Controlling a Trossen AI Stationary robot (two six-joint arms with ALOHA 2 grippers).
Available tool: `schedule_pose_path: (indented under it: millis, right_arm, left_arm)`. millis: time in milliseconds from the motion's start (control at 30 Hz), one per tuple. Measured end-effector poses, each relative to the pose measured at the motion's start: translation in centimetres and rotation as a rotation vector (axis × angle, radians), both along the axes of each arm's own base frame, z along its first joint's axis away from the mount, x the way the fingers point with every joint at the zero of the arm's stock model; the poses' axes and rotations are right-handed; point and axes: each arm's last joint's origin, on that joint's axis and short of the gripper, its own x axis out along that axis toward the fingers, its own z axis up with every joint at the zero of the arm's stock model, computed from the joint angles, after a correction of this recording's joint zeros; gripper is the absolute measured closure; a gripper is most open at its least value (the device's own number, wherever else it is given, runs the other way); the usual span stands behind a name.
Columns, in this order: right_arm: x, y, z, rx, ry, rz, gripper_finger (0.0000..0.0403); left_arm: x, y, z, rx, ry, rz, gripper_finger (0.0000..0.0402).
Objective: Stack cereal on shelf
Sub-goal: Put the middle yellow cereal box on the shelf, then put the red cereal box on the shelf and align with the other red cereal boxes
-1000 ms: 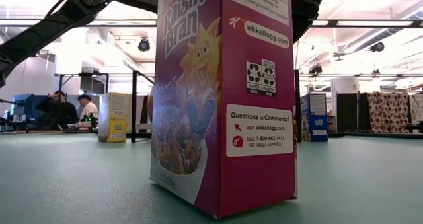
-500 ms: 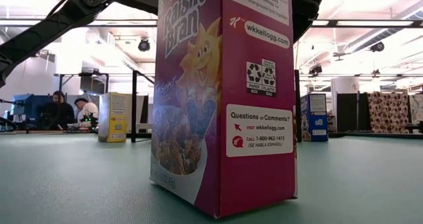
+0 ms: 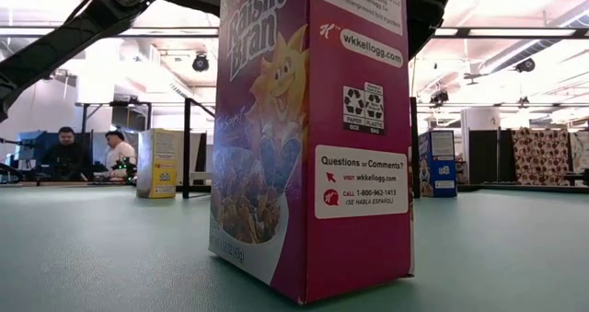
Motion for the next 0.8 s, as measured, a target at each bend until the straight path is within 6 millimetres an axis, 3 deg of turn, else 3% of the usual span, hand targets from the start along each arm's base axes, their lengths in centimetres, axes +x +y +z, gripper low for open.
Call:
schedule_pose_path:
  millis: [233, 500, 700, 800]
  right_arm:
    - [0.0, 0.0, 0.0, 0.000, 0.000, 0.001, 0.0158]
    - [0.0, 0.0, 0.0, 0.000, 0.000, 0.000, 0.0158]
    - [0.0, 0.0, 0.0, 0.000, 0.000, 0.001, 0.0158]
    - [0.0, 0.0, 0.0, 0.000, 0.000, -0.001, 0.0158]
  left_arm:
    - [0.0, -1.5, 0.8, -0.021, 0.015, 0.004, 0.0205]
    - [0.0, -4.7, 3.9, 0.019, -0.038, -0.007, 0.0205]
    - [0.4, -8.5, 5.1, 0.017, -0.019, 0.056, 0.0205]
    - [0.7, -11.6, 5.1, 0.045, 0.015, 0.083, 0.0205]
